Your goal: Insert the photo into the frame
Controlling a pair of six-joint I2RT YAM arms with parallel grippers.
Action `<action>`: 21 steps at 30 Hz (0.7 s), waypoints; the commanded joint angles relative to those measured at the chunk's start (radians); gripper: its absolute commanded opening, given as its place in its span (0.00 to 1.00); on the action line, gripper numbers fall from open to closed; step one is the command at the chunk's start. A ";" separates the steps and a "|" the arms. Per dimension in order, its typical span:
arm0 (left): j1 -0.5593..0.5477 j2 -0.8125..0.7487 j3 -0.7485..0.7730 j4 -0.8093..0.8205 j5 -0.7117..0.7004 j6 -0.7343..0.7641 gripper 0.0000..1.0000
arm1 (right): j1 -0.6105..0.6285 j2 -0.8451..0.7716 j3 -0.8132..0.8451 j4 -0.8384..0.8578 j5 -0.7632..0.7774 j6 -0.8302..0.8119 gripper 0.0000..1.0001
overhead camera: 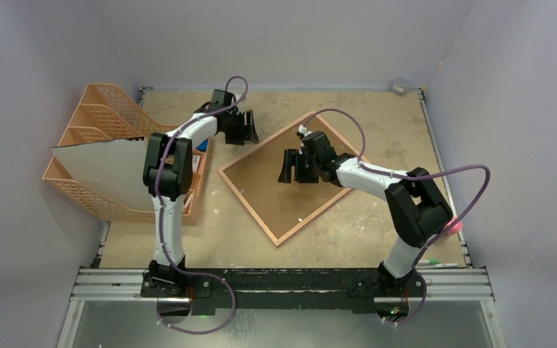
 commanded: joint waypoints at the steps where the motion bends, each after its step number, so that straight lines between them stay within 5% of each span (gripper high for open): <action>1: -0.013 -0.062 -0.125 0.080 0.015 -0.016 0.61 | -0.019 0.034 0.091 -0.059 0.028 0.082 0.73; 16: -0.150 -0.319 -0.588 0.327 0.083 -0.174 0.40 | -0.083 0.207 0.395 -0.333 0.237 0.296 0.70; 21: -0.199 -0.391 -0.726 0.520 0.231 -0.279 0.39 | -0.058 0.240 0.479 -0.381 0.299 0.336 0.66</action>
